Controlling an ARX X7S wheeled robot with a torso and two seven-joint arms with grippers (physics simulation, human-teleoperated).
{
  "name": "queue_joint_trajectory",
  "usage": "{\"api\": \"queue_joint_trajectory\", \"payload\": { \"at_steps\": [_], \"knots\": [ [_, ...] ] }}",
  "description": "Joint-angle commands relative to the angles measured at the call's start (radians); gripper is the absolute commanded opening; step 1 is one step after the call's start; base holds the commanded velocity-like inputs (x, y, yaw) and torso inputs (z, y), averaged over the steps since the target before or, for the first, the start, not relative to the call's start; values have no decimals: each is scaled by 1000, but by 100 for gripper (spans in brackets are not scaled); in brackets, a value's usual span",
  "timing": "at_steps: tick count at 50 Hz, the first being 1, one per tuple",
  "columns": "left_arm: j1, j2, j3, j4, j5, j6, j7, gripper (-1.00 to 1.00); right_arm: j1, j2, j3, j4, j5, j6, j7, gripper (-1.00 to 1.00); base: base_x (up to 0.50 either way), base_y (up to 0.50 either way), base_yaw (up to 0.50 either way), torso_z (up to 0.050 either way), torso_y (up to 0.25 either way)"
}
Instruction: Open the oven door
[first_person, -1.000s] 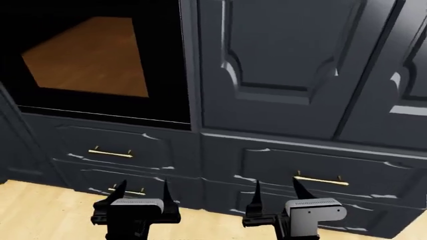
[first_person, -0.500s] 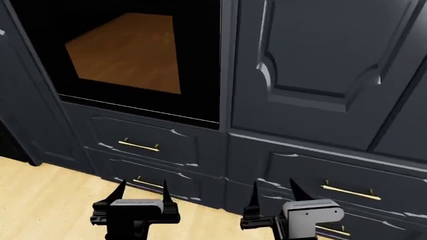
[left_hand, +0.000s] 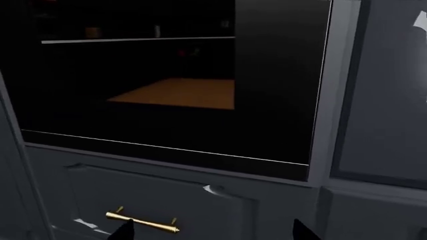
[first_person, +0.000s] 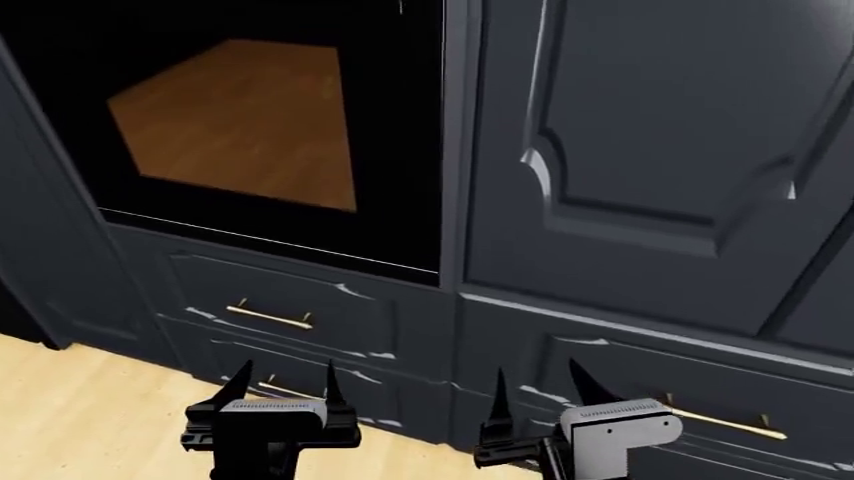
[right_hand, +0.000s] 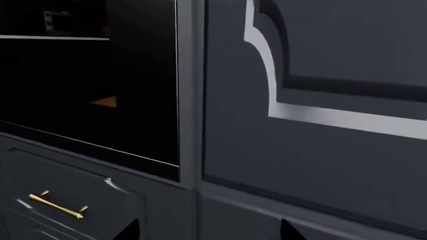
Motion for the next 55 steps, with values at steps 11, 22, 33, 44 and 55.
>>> {"api": "queue_joint_trajectory", "payload": {
  "at_steps": [11, 22, 33, 44, 55],
  "knots": [
    [-2, -15, 16, -1, -16, 6, -18, 100, 3, 14, -15, 1, 5, -7, 19, 100, 232, 195, 0, 0, 0],
    [-2, -22, 24, 7, -22, 2, -27, 100, 3, 20, -24, 2, 21, -6, 18, 100, 216, 167, 0, 0, 0],
    [-3, -27, 28, 7, -41, -2, -31, 100, 5, 14, -18, 2, 48, 11, 35, 100, 71, -3, 0, 0, 0],
    [3, -63, -35, 116, -106, -84, -65, 100, 9, 20, -17, -4, 58, 15, 47, 100, 0, 0, 0, 0, 0],
    [-289, -435, -214, 742, -135, -778, -235, 100, 1, 27, -40, -29, 49, 26, 54, 100, 0, 0, 0, 0, 0]
  ]
}}
